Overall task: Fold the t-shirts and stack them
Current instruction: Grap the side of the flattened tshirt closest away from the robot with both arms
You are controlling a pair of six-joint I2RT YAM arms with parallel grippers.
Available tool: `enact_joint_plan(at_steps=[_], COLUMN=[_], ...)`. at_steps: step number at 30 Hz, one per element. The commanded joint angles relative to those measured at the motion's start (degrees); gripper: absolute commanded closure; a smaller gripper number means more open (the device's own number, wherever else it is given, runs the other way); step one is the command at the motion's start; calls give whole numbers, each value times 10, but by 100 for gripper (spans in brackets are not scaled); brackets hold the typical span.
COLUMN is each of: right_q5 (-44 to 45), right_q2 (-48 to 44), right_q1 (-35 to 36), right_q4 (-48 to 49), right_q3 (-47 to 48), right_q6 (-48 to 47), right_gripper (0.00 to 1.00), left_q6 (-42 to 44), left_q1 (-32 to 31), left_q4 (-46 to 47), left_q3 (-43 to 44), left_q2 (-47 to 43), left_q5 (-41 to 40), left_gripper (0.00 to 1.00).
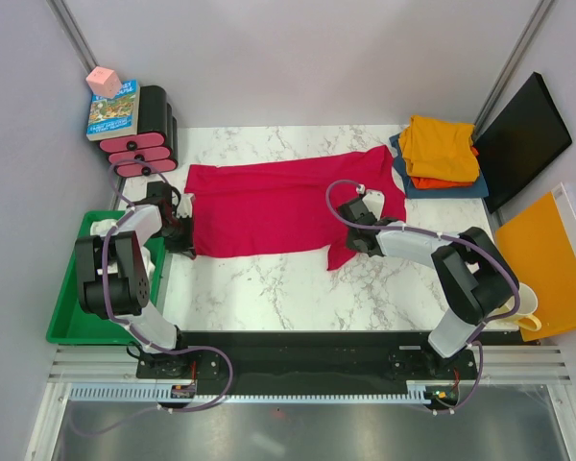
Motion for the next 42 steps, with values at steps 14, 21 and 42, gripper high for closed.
enact_joint_plan(at_steps=[14,21,42], right_q5=[45,51,20], right_q2=[5,-9,13], right_q1=[-3,-4,-17], right_q4=[-5,19,51], right_q3=[25,18,1], right_q6=[-9,-10,-7], right_gripper=[59,62,95], left_q6=[15,16,15], left_q1=[3,3,3], left_q4=[3,3,3], left_q3=[9,10,11], left_q2=[0,2,5], left_q5=[1,1,1], left_gripper=[98,98,98])
